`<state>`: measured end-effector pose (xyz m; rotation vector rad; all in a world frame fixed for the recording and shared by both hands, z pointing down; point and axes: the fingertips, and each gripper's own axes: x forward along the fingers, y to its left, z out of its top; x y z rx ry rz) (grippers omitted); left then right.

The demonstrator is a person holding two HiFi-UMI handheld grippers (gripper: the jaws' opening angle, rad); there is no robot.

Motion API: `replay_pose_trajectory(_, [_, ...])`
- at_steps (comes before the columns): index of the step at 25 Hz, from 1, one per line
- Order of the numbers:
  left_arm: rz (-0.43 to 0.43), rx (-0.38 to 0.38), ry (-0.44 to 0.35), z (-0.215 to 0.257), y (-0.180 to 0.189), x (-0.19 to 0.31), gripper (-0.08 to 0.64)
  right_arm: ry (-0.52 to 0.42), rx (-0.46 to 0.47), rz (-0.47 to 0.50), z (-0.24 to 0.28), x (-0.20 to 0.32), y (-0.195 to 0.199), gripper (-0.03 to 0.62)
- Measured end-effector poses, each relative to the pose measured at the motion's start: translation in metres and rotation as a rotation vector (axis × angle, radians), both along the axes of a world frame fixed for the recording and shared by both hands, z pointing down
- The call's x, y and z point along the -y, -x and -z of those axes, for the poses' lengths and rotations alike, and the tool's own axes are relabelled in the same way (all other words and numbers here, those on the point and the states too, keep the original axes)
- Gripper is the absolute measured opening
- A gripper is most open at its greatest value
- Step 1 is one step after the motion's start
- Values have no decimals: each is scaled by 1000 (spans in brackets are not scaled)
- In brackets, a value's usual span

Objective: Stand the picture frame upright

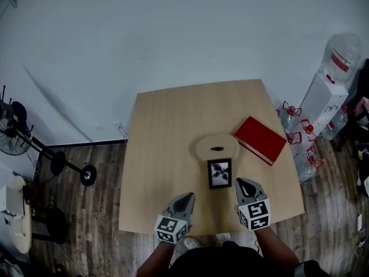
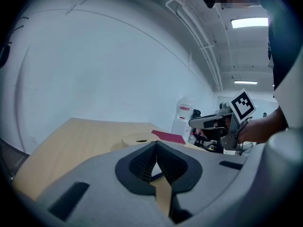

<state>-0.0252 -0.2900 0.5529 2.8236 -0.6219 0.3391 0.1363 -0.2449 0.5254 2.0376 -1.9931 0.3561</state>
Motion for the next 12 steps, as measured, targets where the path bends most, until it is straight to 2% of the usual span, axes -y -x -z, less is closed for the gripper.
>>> replay_pose_trajectory(12, [-23,-5,-10,6,-4,-17,-5,-41,-6,-19,4,-19,-1,9])
